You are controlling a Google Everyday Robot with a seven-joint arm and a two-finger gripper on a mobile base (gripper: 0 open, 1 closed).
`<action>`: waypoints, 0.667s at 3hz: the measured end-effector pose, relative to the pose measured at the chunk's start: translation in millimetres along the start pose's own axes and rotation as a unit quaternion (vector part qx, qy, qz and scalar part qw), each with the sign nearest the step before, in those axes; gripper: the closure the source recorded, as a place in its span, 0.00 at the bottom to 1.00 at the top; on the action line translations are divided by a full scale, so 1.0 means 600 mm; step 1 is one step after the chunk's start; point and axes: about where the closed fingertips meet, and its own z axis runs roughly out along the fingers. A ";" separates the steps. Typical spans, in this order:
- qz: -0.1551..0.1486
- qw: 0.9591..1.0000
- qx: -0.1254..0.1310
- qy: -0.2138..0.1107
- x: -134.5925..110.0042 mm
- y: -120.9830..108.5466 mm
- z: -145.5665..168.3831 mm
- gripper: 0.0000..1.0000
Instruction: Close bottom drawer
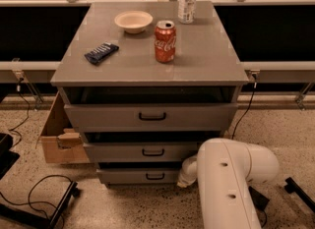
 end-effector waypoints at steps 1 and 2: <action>0.000 1.000 0.000 0.000 0.003 0.007 -0.001 0.87; -0.004 1.000 -0.016 0.002 0.009 0.038 -0.003 1.00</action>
Offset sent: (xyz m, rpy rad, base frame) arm -0.0486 0.0103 0.0006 0.0169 0.0667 0.0372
